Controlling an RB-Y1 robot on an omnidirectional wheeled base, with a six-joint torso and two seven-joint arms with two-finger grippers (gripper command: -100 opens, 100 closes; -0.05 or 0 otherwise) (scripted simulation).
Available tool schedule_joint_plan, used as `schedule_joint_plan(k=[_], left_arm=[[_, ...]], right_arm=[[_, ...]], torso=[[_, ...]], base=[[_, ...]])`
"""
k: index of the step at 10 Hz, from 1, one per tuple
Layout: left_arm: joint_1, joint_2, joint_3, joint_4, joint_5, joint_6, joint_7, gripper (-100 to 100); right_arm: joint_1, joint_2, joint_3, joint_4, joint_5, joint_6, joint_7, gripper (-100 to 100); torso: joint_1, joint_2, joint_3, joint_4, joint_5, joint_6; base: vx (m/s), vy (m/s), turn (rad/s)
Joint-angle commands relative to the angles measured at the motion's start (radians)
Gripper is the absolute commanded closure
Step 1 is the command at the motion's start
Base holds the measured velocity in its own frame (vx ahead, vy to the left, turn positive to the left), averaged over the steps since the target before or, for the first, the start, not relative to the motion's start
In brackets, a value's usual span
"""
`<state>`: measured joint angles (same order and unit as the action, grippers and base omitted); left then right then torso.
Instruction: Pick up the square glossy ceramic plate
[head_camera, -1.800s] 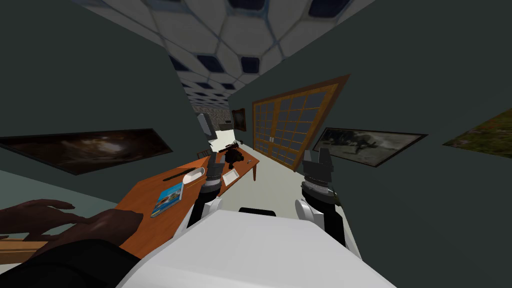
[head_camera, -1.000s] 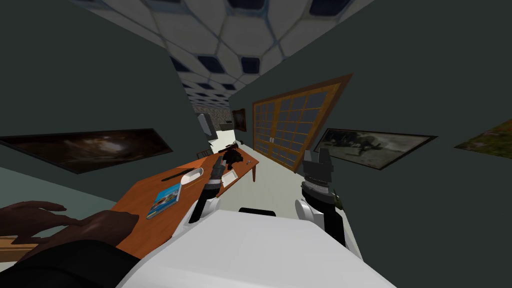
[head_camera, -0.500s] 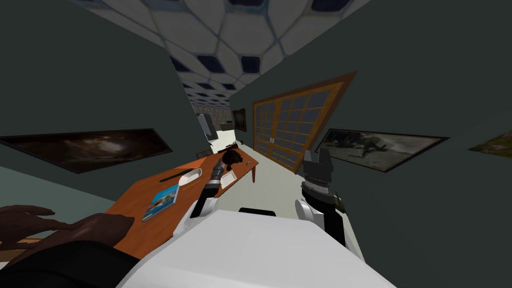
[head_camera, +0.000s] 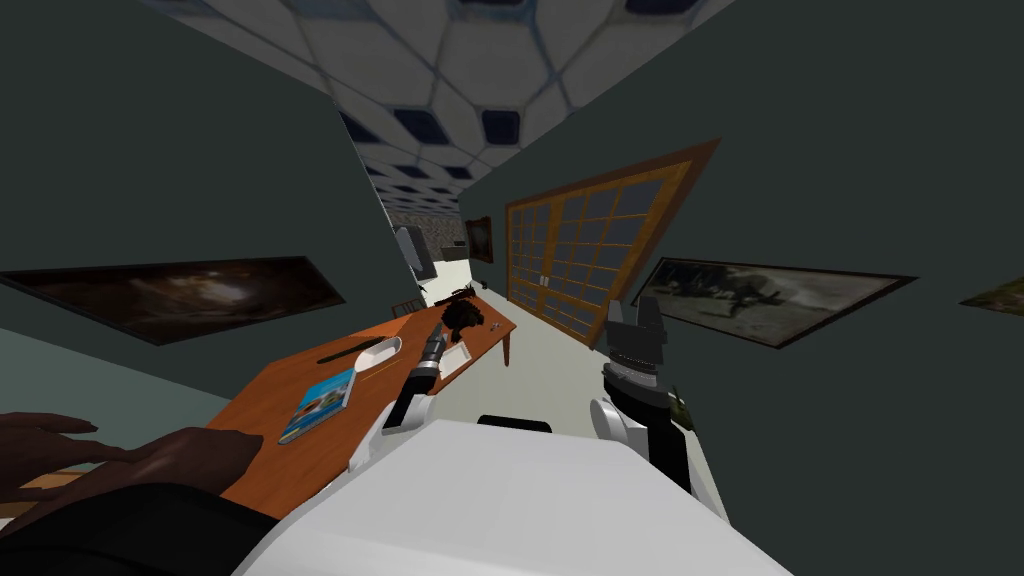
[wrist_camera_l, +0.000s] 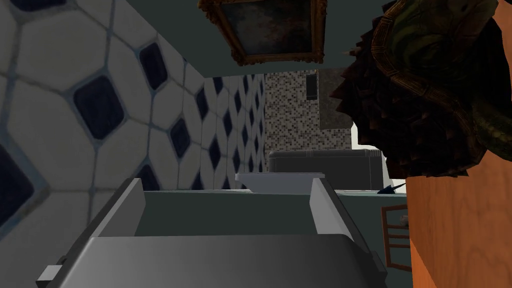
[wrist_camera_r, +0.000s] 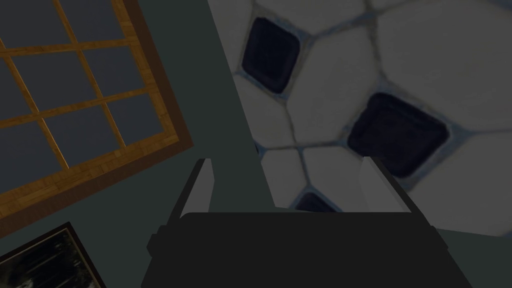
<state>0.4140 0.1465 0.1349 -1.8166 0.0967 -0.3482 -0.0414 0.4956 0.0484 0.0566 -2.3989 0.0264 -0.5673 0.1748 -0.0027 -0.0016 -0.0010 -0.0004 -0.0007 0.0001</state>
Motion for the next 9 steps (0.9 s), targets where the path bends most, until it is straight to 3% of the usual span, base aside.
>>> schedule_joint_plan(k=[1,3,8,9], left_arm=[[-0.015,0.005,0.017,0.040,0.008,0.024,0.007,-100],[-0.036,0.006,0.042,0.103,0.019,0.061,0.017,-100],[-0.059,0.004,0.067,0.177,0.031,0.099,0.027,-100],[-0.070,0.002,0.080,0.213,0.037,0.119,0.032,-100]], right_arm=[[0.000,0.000,0.000,0.000,0.000,0.000,0.000,0],[0.000,0.000,0.000,0.000,0.000,0.000,0.000,0],[0.000,0.000,0.000,0.000,0.000,0.000,0.000,0],[0.000,0.000,0.000,0.000,0.000,0.000,0.000,0]], torso=[[0.000,0.000,0.000,0.000,0.000,0.000],[0.000,0.000,0.000,0.000,0.000,0.000],[0.001,0.000,0.000,0.000,0.000,0.000],[0.001,0.000,0.000,0.000,0.000,0.000]], base=[[0.016,-0.034,0.012],[0.020,-0.049,0.026],[0.017,-0.031,0.011],[0.011,-0.041,0.015]])
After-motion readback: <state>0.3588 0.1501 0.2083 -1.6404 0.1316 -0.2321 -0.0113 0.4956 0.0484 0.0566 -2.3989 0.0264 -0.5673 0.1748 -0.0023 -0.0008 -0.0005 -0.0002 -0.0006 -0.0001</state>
